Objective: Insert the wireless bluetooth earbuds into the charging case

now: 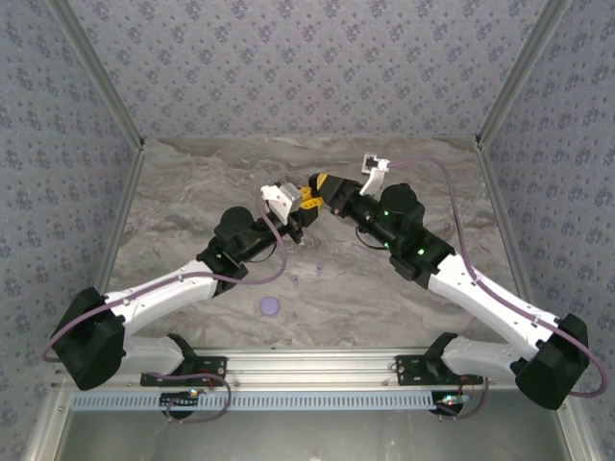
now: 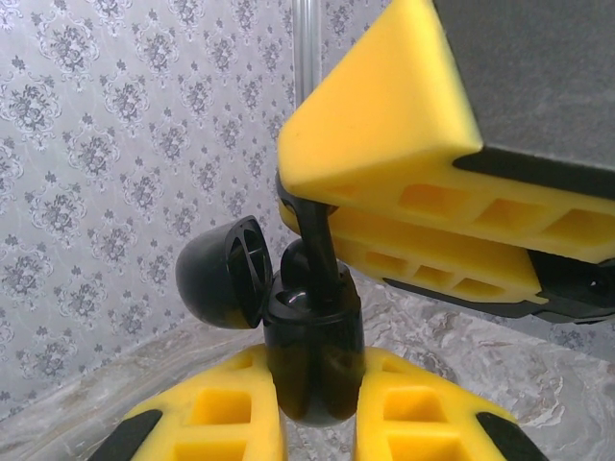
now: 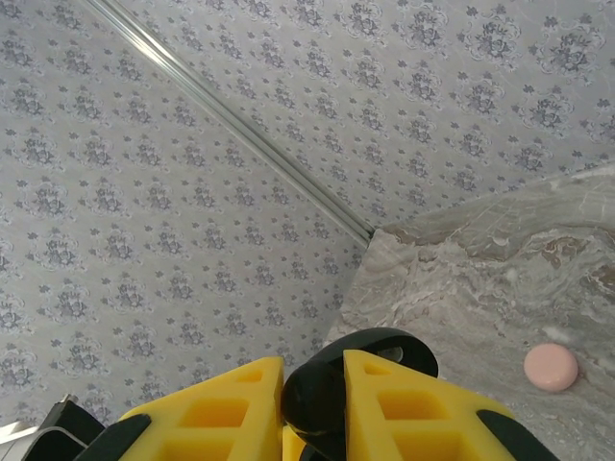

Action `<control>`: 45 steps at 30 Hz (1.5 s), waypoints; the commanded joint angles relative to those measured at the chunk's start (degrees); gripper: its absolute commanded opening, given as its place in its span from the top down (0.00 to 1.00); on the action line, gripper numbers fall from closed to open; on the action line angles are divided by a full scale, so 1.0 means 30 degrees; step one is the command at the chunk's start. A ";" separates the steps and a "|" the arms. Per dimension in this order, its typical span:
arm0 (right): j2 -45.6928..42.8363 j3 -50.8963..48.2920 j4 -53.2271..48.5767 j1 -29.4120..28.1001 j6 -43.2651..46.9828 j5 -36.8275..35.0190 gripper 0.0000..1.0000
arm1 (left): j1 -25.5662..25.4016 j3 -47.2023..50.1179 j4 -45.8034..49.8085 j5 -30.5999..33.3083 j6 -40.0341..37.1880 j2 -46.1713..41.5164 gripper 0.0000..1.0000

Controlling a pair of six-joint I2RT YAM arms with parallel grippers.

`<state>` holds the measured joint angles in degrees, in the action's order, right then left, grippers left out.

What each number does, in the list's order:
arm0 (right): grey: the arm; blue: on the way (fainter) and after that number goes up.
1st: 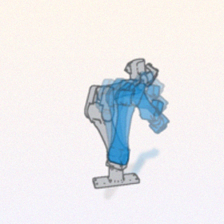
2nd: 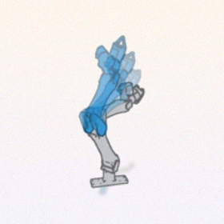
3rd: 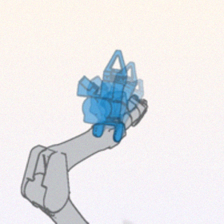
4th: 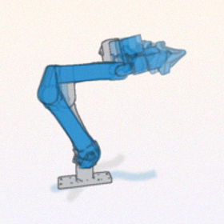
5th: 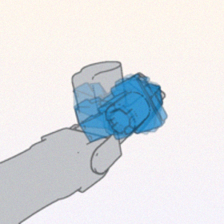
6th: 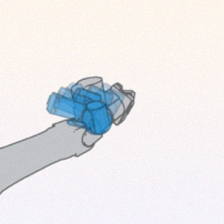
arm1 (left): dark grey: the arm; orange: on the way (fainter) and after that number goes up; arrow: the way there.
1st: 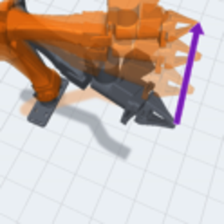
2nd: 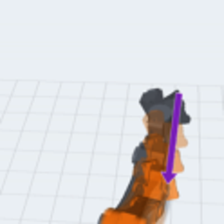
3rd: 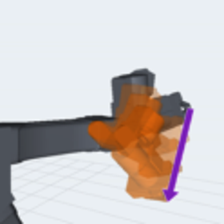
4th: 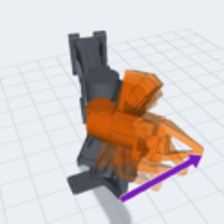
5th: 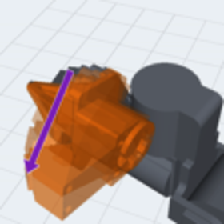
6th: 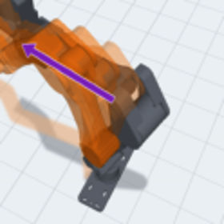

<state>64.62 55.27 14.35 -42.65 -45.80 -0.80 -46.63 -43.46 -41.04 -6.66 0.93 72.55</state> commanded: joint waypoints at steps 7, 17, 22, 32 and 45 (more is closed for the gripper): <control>-0.0768 -0.0873 -0.1141 -0.0019 -0.0399 -0.0730 0.77 | -0.0181 -0.0395 -0.1372 0.0263 0.0244 -0.0293 1.00; -0.0332 -0.0594 -0.1645 0.0151 -0.0528 -0.0204 0.75 | -0.0188 -0.0422 -0.1382 0.0009 0.0172 -0.0171 1.00; -0.0389 -0.0409 -0.1706 0.0201 -0.0382 -0.0073 0.74 | -0.0188 -0.0398 -0.1350 0.0047 0.0215 -0.0147 1.00; -0.0235 -0.0111 -0.1897 0.0300 -0.0292 0.0098 0.71 | -0.0188 -0.0379 -0.1482 0.0008 0.0260 -0.0030 1.00; -0.0459 0.0872 -0.3018 0.0651 0.0572 0.0585 0.54 | -0.0177 -0.0337 -0.1497 0.0164 0.0383 0.0029 1.00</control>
<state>63.68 55.90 9.26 -41.47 -45.87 0.86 -46.89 -43.46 -40.56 -5.72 1.15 73.25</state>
